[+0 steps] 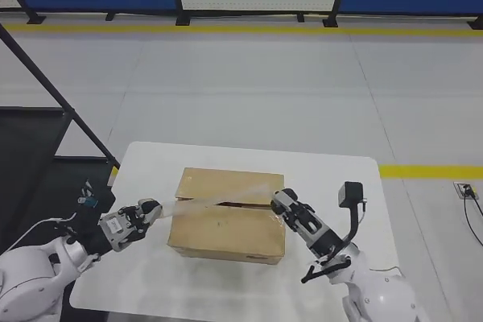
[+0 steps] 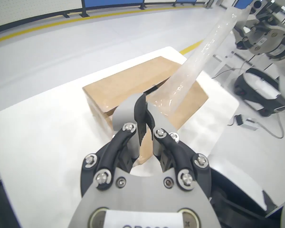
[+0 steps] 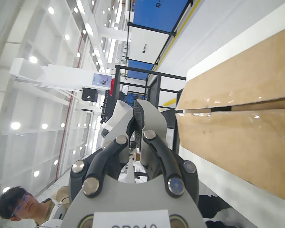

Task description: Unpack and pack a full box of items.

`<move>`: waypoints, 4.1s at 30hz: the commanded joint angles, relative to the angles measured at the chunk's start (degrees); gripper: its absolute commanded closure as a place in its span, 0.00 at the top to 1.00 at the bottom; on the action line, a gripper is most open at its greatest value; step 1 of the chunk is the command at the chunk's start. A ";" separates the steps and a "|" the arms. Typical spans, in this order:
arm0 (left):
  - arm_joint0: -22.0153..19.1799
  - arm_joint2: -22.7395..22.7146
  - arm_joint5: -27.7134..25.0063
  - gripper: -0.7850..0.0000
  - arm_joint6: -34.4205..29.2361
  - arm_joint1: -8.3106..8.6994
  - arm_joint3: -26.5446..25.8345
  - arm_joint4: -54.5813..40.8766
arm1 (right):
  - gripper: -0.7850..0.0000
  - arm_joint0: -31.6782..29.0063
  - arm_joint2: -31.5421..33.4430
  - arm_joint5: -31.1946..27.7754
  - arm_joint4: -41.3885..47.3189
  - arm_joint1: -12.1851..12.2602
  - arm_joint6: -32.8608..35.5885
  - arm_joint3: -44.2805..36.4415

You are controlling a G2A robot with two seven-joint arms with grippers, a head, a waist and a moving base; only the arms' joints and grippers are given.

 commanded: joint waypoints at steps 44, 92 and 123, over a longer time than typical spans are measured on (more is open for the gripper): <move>-20.55 19.43 -5.10 0.09 5.33 3.26 23.27 22.65 | 0.00 4.68 -8.32 7.43 -20.15 -2.09 -15.45 16.64; -19.79 21.01 -15.10 0.00 17.21 6.45 22.68 26.41 | 1.00 15.25 -1.82 10.62 -2.02 -4.95 -9.14 16.76; -13.62 18.96 -15.16 0.00 15.01 14.12 13.15 9.73 | 1.00 13.70 2.91 6.65 4.41 -3.31 9.48 16.73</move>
